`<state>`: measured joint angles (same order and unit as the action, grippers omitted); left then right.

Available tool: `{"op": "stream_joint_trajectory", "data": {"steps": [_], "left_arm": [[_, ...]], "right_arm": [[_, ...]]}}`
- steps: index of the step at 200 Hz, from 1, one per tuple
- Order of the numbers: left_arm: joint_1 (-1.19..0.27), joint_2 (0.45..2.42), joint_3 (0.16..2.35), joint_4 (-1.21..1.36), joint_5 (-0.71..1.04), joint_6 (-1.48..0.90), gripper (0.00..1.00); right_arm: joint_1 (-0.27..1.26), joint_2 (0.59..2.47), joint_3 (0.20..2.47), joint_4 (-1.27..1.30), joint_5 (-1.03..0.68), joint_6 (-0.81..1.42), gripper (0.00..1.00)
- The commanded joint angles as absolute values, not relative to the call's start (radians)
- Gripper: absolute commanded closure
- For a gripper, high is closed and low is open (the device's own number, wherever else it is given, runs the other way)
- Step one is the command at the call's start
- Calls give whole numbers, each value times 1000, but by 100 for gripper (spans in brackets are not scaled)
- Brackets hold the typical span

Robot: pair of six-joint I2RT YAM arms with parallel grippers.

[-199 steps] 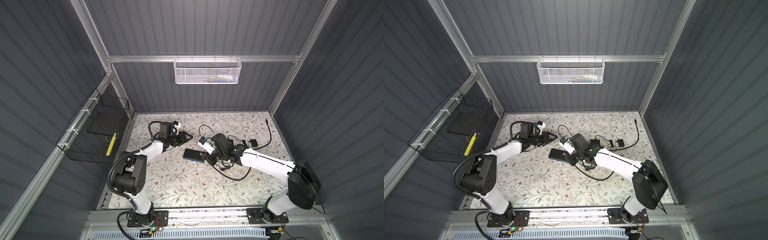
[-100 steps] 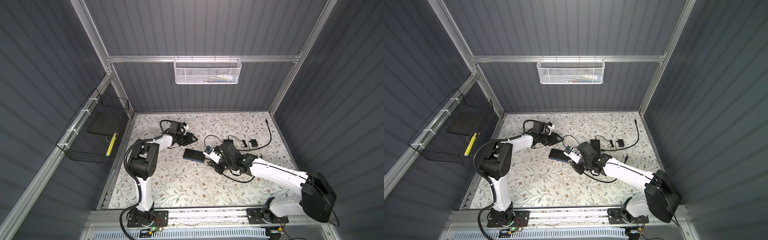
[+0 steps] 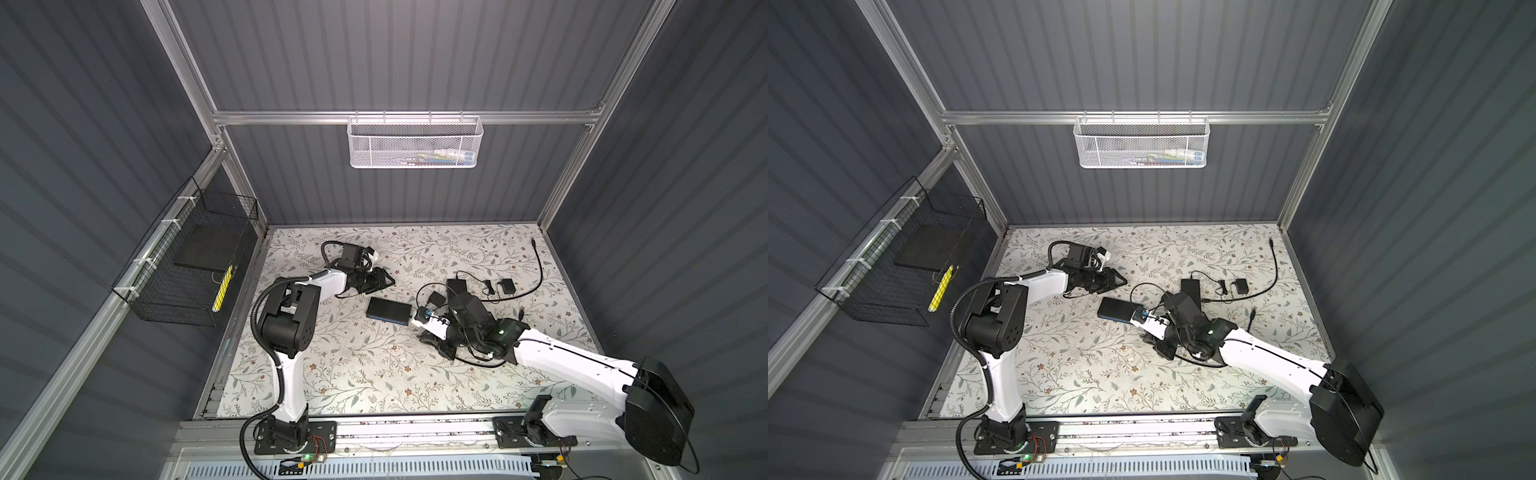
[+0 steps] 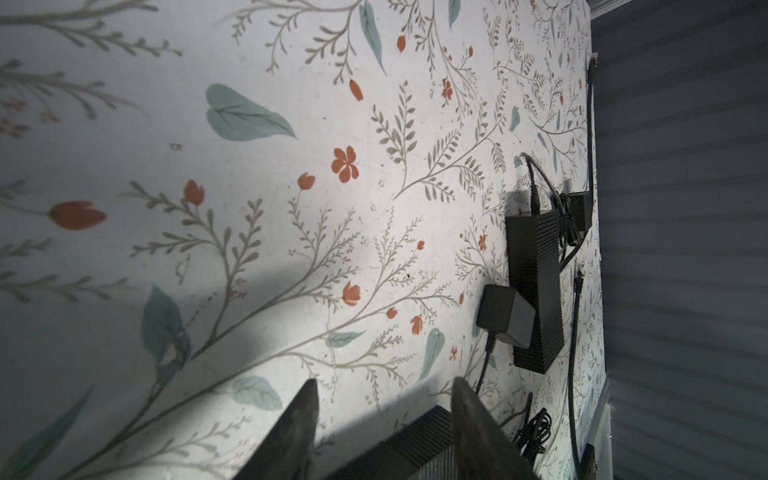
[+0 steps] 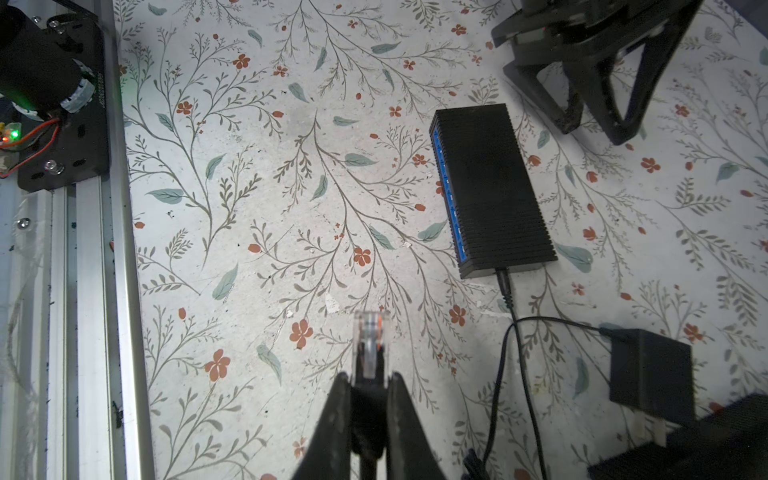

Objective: Insert the plug into the switch port

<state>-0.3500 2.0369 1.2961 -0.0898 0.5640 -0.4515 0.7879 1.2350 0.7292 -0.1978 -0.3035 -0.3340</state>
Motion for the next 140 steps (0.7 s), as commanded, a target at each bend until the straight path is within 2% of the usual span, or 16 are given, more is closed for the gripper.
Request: {"op": "stream_joint_trajectory", "data": {"steps": [1,66,140], "left_arm": [[-353,2069,1316,-105,571,-423,49],[-353,2078,1320,-139,590,-368,49],[-353,2048,1302,-169,606,-321,49]], "right_arm": [[790,1238,744,-222,-319,-352,99],[790,1349,811,-275,-292,-306,99],[793,1623,974,-335,-180,-141,100]]}}
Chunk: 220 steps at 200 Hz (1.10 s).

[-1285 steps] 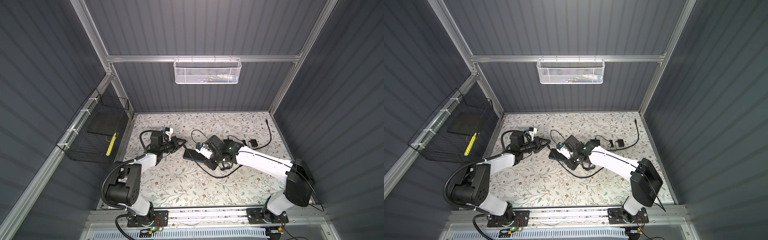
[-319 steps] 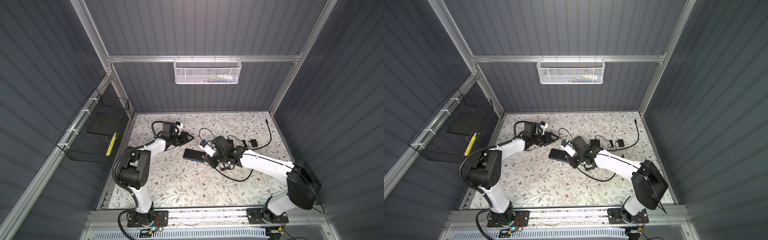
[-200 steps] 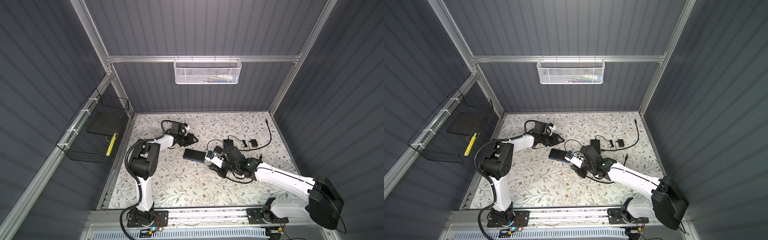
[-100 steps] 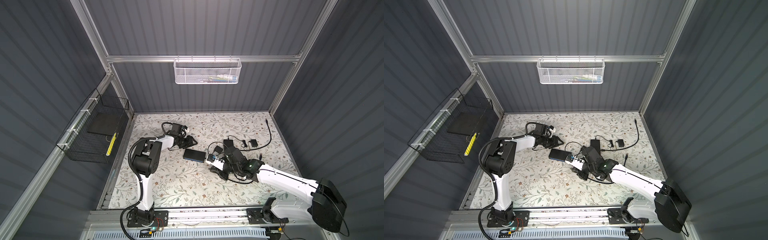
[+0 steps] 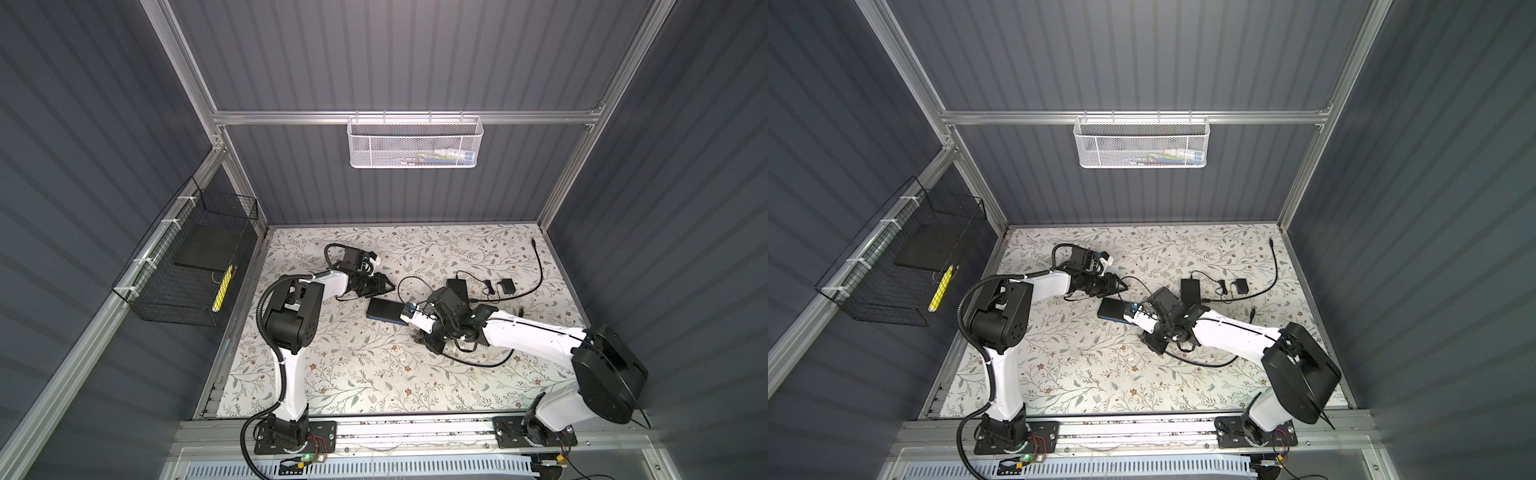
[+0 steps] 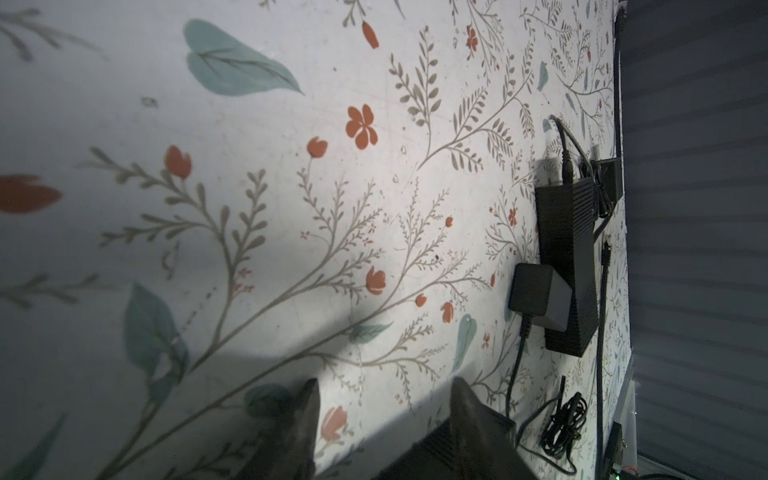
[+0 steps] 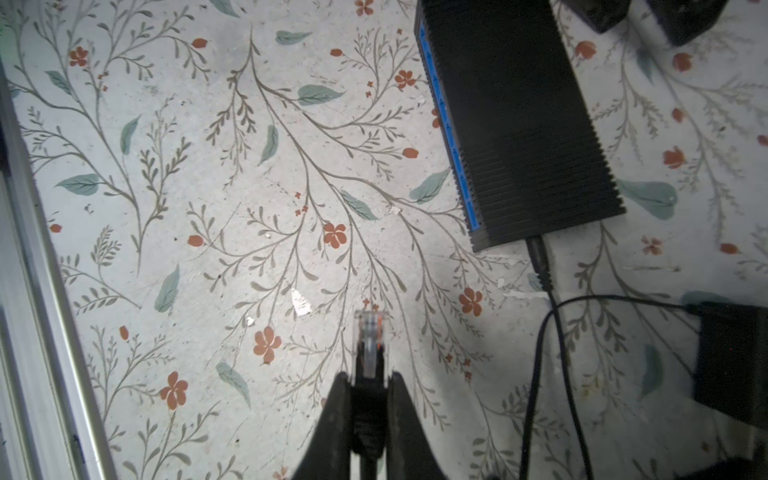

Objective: Insert the plug into the switch port

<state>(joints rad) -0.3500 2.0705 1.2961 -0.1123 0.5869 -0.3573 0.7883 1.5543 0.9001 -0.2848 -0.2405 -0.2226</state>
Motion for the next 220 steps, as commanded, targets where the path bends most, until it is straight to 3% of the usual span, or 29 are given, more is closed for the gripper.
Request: {"op": "stream_joint_trajectory", "data": {"steps": [1,120,220], "left_arm": [[-353,2046,1300,-170,604,-321,49],[-352,1883,1070,-127,598,-364,49],[-352,1801,1026,-183,600,-348,49]], "right_arm": [[793,1625,978,-337,-178,-139,100],[793,1773,1049,-306,-103,-80,100],[791,1803,1094,-353,-112,-74,100]]}}
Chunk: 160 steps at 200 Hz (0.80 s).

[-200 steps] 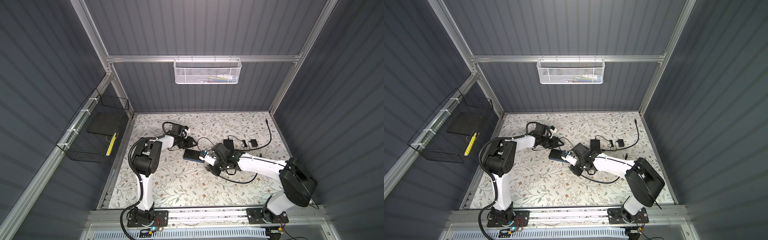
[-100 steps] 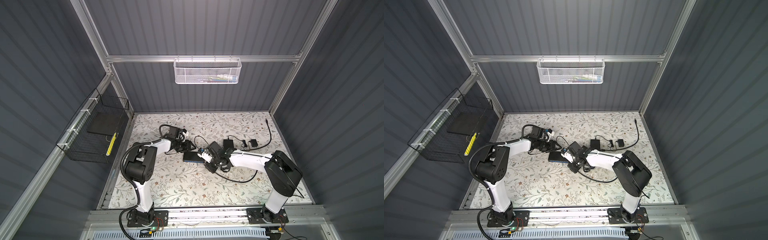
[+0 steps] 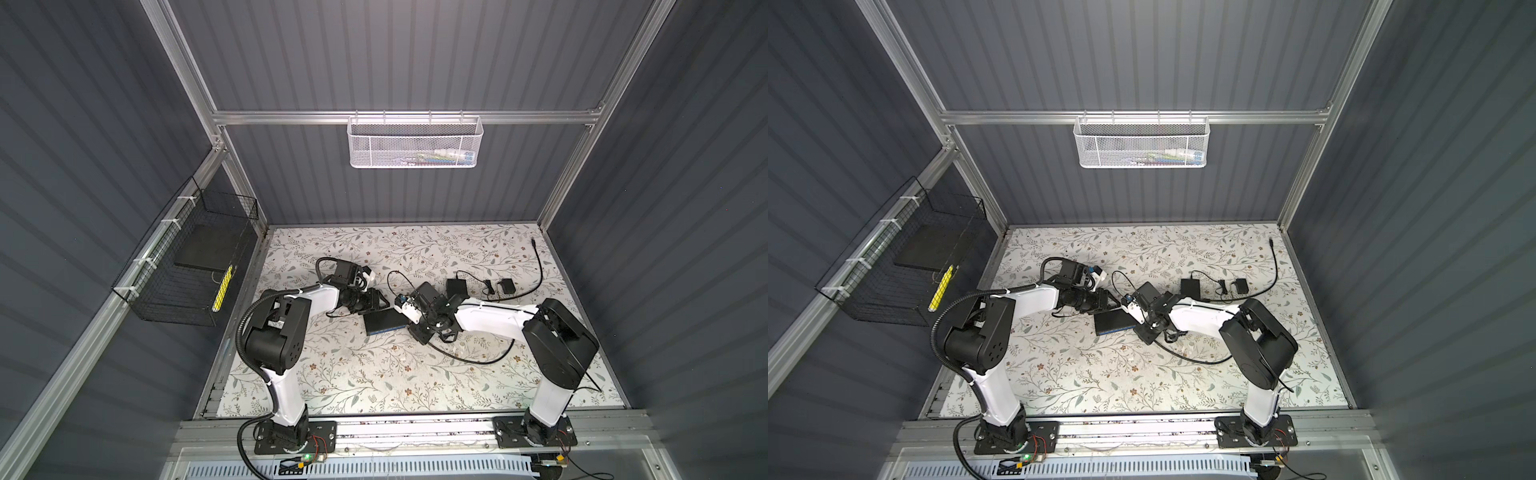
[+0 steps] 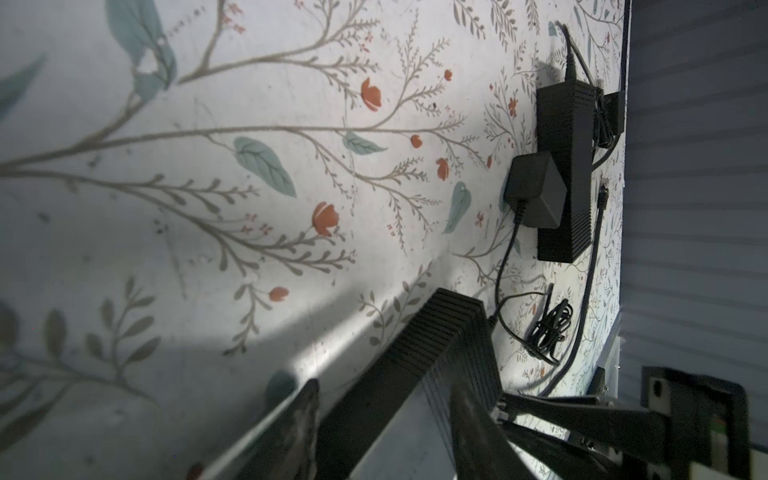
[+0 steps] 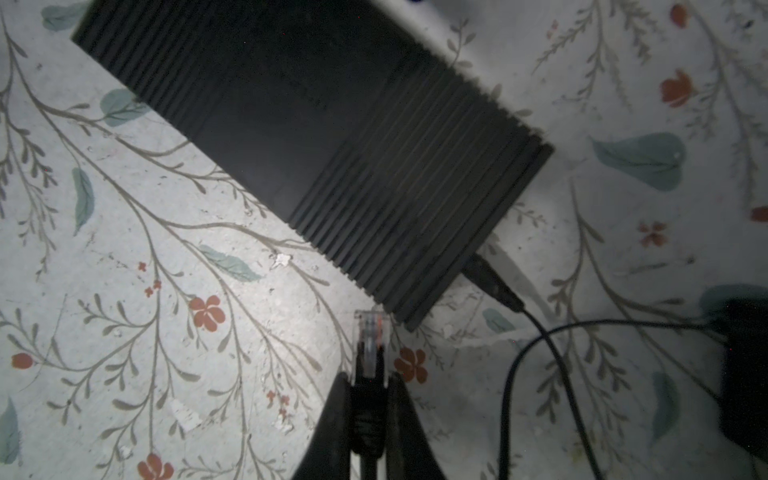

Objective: Insert the plug into the switch port

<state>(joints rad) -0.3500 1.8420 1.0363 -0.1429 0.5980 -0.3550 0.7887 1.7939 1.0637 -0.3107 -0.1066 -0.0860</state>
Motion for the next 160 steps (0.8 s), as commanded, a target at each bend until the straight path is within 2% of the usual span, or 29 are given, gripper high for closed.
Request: {"op": "stream_joint_trajectory", "data": {"steps": [1,108,160], "left_arm": [[-352,1801,1026,-184,601,-348,49],[-352,1813,1005,-202,597,-322,49],[-353,1774,899,-123,617,-371,49]], "right_arm": [[791,1803,1094,-354,-110,-73,100],[876,1834,1133,-342,-110,96,100],[888,1849,1147,-315,-118,163,100]]}}
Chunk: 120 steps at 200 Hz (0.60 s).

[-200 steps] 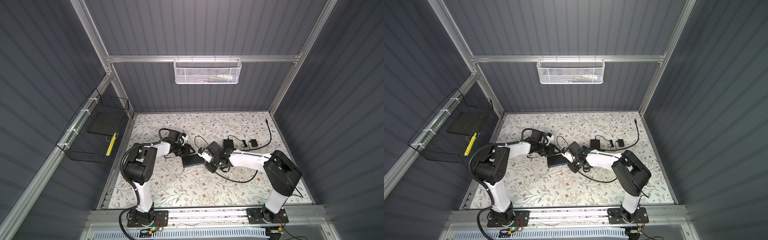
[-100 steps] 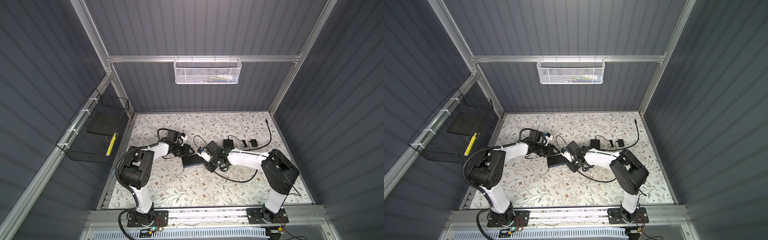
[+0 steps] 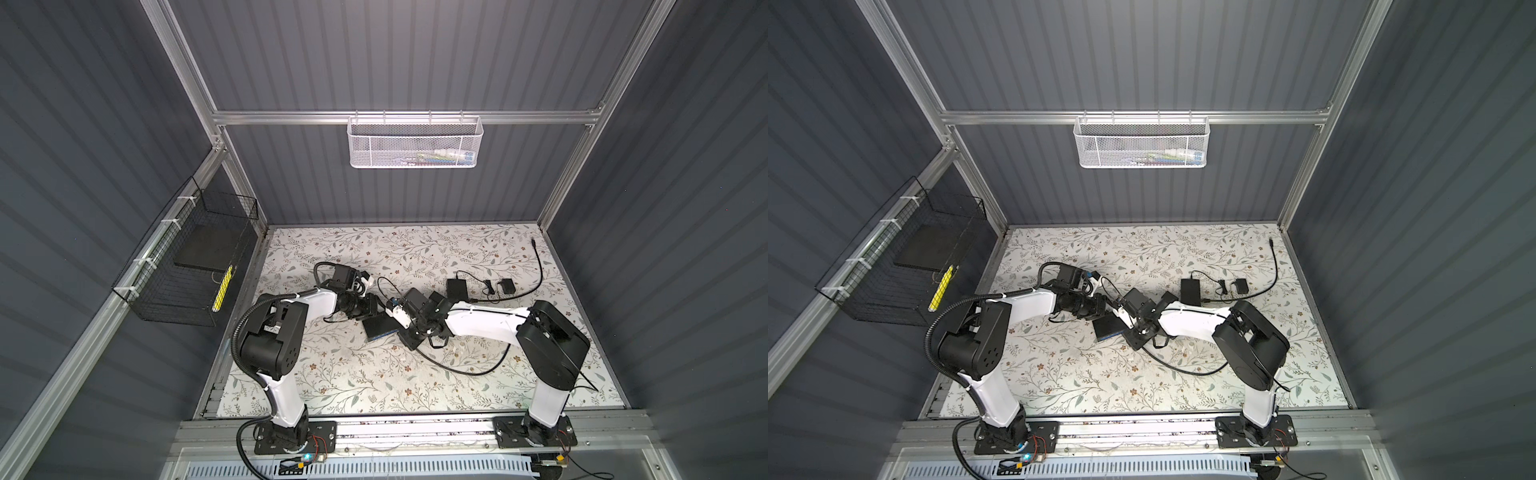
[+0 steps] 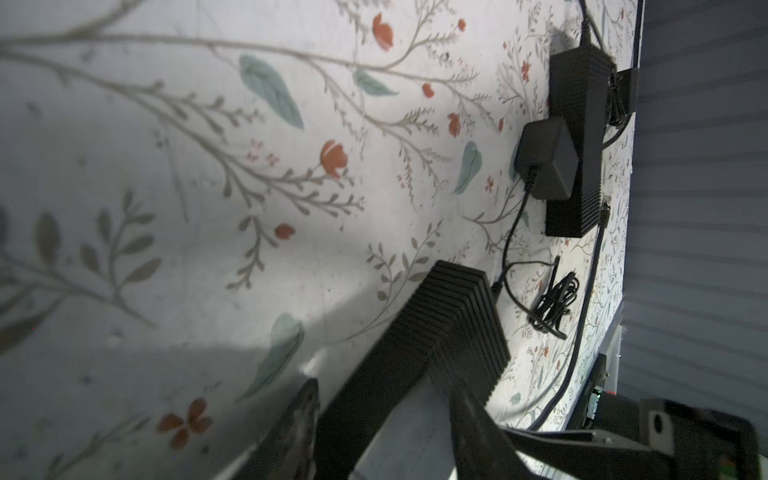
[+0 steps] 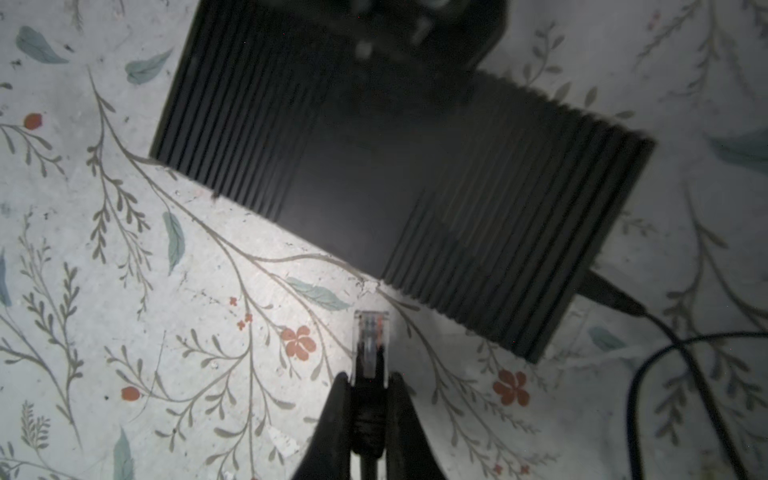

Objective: Insert the plug into the switch port

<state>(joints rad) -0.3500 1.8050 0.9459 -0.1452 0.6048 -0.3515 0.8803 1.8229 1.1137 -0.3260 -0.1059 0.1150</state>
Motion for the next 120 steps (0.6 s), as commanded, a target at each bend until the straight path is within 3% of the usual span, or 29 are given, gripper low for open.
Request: {"op": "stream_joint_trajectory", "data": {"steps": [1,120], "left_arm": [[-352,1774,897,-120,618,-373,49],[-352,1793,893,-103,632,-377,49]], "right_arm": [[888,1850,1147,-315,-119,163,100],[899,1901,1182,-371,-106,146,100]]}}
